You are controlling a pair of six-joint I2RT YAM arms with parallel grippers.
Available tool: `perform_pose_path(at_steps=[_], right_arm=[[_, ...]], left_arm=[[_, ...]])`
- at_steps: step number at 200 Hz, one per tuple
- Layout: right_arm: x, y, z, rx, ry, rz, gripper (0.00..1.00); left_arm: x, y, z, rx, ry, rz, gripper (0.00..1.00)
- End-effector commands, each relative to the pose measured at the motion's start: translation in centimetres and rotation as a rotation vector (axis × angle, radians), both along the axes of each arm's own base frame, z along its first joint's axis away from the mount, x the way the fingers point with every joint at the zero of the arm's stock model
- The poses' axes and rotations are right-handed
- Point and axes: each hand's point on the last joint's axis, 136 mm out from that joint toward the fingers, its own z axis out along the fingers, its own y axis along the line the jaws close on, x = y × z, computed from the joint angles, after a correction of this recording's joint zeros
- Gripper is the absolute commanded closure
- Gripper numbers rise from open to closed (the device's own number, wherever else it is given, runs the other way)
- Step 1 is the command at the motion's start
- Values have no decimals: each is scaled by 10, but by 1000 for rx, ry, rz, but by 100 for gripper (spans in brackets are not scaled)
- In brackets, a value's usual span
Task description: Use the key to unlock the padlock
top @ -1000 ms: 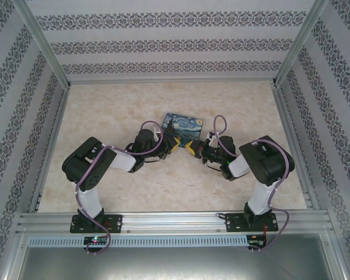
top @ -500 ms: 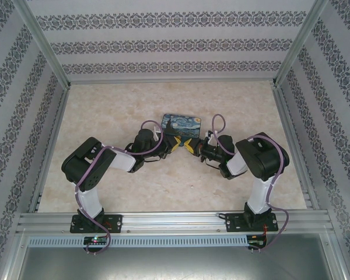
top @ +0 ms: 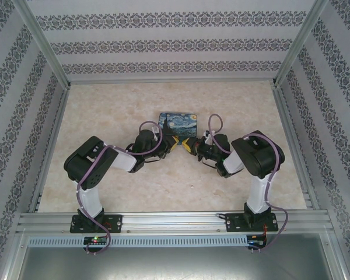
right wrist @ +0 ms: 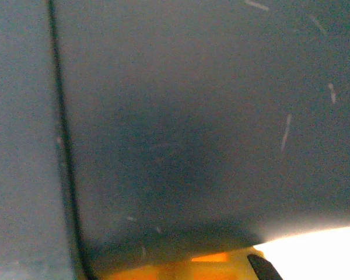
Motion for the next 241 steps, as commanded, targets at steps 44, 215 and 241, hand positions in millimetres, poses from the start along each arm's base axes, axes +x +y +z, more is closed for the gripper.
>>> perform_pose_path(at_steps=[44, 215, 241], right_arm=[[-12, -12, 16, -73, -118, 42, 55], [-60, -38, 11, -1066, -446, 374, 42], [-59, -35, 3, -1185, -511, 427, 48]], left_arm=[[-17, -15, -5, 12, -13, -52, 100], [-17, -10, -23, 94, 11, -100, 100], [-19, -11, -22, 99, 15, -117, 100]])
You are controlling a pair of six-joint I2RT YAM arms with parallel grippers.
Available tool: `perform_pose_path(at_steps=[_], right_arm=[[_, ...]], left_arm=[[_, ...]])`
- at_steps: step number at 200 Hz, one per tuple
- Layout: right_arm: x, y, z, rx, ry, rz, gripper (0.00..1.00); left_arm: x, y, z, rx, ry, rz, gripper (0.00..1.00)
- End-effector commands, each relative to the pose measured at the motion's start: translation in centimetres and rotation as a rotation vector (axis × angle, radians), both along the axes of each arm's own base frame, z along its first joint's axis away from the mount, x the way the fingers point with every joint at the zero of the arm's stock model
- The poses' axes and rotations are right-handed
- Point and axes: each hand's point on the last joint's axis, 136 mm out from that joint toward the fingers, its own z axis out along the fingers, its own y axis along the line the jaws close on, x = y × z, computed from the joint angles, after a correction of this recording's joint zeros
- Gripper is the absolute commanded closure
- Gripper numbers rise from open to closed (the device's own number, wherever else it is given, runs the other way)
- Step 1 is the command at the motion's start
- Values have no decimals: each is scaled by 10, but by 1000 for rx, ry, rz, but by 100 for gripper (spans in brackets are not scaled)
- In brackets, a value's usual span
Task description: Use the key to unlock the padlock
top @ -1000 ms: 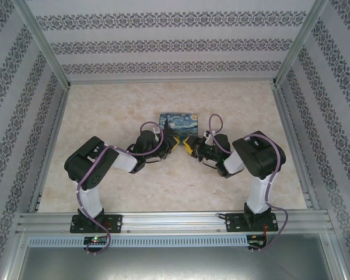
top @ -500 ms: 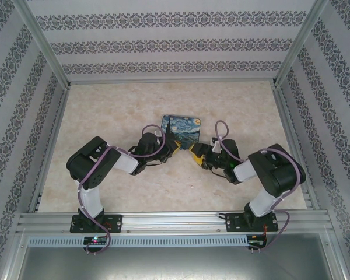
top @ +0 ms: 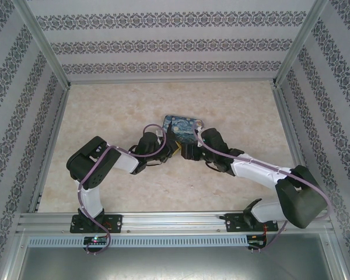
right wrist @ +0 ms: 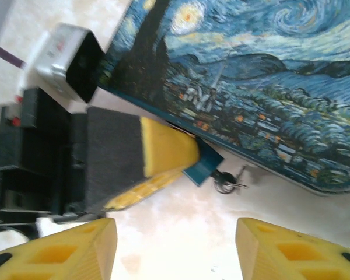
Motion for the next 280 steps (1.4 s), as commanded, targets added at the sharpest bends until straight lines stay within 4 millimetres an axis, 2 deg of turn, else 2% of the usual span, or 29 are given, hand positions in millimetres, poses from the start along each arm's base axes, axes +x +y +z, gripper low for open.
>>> perform_pose_path(at_steps=[1, 40, 80, 214, 254, 280], right_arm=[[-4, -22, -28, -276, -47, 48, 48], [-6, -16, -37, -409, -120, 113, 55], [0, -11, -42, -502, -159, 140, 58], [24, 8, -47, -543, -173, 143, 70], [33, 16, -40, -512, -177, 123, 81], [39, 22, -35, -437, -156, 101, 98]], left_arm=[[-3, -1, -4, 26, 16, -44, 100], [-4, -2, -1, 29, 15, -59, 100], [-3, -3, 0, 29, 16, -64, 100], [-3, -3, 0, 29, 19, -69, 100], [-5, -3, -1, 29, 21, -71, 100], [-8, -2, -3, 29, 28, -73, 100]])
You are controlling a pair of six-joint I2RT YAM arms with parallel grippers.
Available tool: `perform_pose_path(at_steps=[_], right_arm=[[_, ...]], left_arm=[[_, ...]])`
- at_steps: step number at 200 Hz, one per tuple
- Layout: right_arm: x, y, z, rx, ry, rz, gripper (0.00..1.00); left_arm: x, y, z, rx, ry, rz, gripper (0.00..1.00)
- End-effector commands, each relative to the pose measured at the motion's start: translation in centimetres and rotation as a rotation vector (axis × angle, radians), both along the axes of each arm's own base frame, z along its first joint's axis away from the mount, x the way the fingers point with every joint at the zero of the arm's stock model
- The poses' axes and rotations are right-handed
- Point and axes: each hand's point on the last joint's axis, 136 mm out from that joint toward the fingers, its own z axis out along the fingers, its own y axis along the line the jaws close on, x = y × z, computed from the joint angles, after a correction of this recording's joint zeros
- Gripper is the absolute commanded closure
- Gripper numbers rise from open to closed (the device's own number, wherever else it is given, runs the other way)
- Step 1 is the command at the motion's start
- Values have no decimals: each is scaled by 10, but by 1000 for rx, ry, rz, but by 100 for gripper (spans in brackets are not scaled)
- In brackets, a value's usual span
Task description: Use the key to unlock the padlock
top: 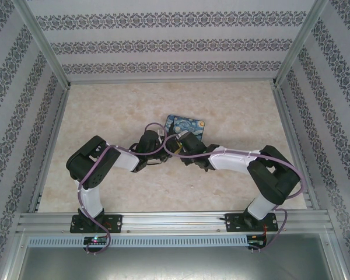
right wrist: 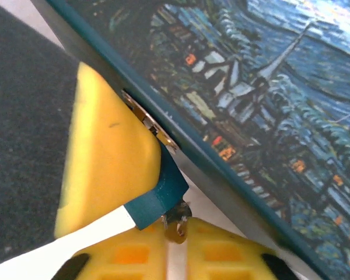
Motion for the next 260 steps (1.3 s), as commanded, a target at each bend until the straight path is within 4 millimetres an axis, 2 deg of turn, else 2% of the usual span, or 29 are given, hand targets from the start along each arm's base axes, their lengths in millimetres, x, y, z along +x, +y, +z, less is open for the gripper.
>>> perform_pose_path(at_steps=[1, 31, 46, 57, 70, 86, 121, 158, 179, 217, 260], right_arm=[[18, 14, 19, 102, -31, -35, 98], [16, 15, 28, 244, 29, -39, 100], [8, 13, 34, 294, 62, -29, 76], [2, 8, 38, 331, 81, -35, 63], [-5, 2, 41, 376, 107, -55, 54], [-12, -6, 43, 431, 135, -90, 48], [-17, -5, 39, 548, 204, -155, 46], [-9, 5, 29, 637, 265, -206, 46], [0, 3, 24, 668, 270, -248, 46], [21, -4, 33, 737, 250, -298, 46], [48, -2, 45, 776, 237, -313, 46]], left_arm=[[-8, 0, -3, 11, 18, -33, 100], [-9, 1, -4, 10, 24, -30, 100], [-8, 2, -5, 13, 26, -23, 100], [-8, 2, -5, 16, 25, -23, 100], [-8, 2, -6, 22, 25, -24, 100], [-8, 3, -8, 36, 28, -27, 100], [-14, 7, -13, 90, 28, -55, 99], [-19, 13, -14, 145, 15, -73, 88], [-21, 15, -12, 156, 8, -76, 81], [-27, 19, -12, 167, 6, -81, 64], [-33, 28, -1, 185, -14, -74, 36]])
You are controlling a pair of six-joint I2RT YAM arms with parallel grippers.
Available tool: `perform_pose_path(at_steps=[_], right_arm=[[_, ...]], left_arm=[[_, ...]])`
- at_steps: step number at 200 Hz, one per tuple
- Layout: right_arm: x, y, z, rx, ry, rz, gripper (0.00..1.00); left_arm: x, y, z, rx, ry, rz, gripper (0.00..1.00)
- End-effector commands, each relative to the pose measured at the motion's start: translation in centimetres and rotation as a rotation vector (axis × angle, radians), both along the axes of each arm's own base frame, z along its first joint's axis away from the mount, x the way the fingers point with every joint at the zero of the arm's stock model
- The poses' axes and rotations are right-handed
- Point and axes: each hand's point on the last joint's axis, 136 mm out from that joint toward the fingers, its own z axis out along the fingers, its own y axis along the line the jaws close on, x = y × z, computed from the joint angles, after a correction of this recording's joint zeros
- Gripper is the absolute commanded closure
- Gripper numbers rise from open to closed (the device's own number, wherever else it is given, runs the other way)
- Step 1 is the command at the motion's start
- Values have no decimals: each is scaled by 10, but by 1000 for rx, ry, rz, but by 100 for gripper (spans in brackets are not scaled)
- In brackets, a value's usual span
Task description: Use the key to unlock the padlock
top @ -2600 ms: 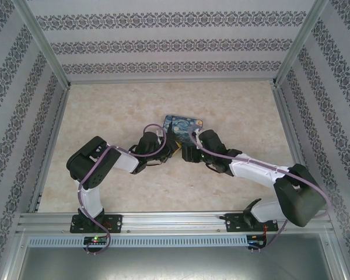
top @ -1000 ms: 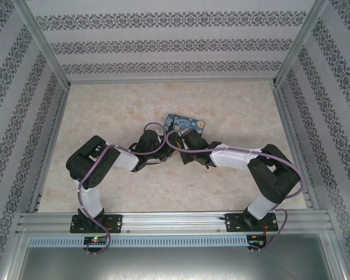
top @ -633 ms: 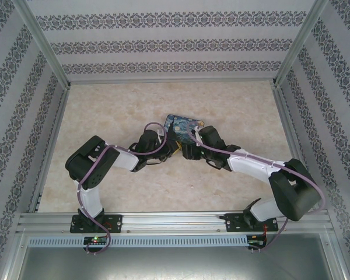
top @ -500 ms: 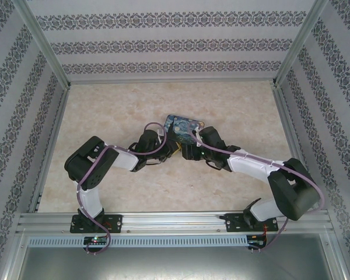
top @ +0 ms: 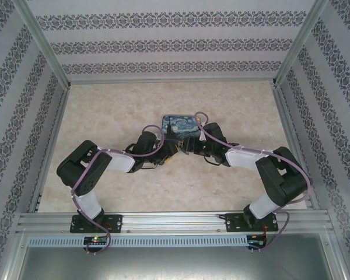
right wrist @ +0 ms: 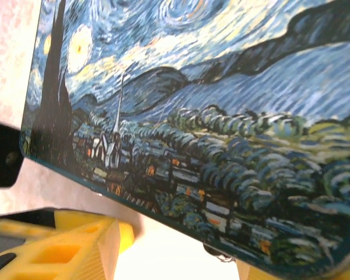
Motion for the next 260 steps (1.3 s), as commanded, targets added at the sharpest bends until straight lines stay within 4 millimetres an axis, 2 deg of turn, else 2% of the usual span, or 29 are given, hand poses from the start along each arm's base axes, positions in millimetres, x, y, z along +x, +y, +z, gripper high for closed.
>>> perform_pose_path(at_steps=[1, 22, 40, 78, 101, 108, 121, 180, 216, 260], right_arm=[[24, 9, 20, 68, -40, -11, 46], [39, 12, 27, 98, -50, -14, 46], [43, 15, 33, 119, -59, -4, 46], [26, 6, 32, 105, -74, 10, 46], [16, -3, 20, 67, -77, 19, 46], [14, -6, 16, 58, -74, 21, 46], [11, -9, 9, 46, -74, 30, 46], [14, -7, -8, 10, -101, 104, 51], [18, -2, -14, 6, -101, 143, 53], [22, 3, -21, 12, -89, 163, 55]], left_arm=[[-5, 7, 10, 24, -26, -5, 36], [-6, 14, 20, 46, -49, 1, 26], [-4, 20, 32, 68, -76, 7, 21], [4, 36, 61, 155, -148, 1, 11], [14, 46, 75, 204, -171, 2, 8], [18, 50, 77, 212, -172, 7, 3], [26, 56, 83, 228, -179, 12, 0], [60, 78, 76, 361, -131, -21, 0], [73, 79, 67, 375, -96, -41, 0], [80, 76, 67, 357, -94, -43, 0]])
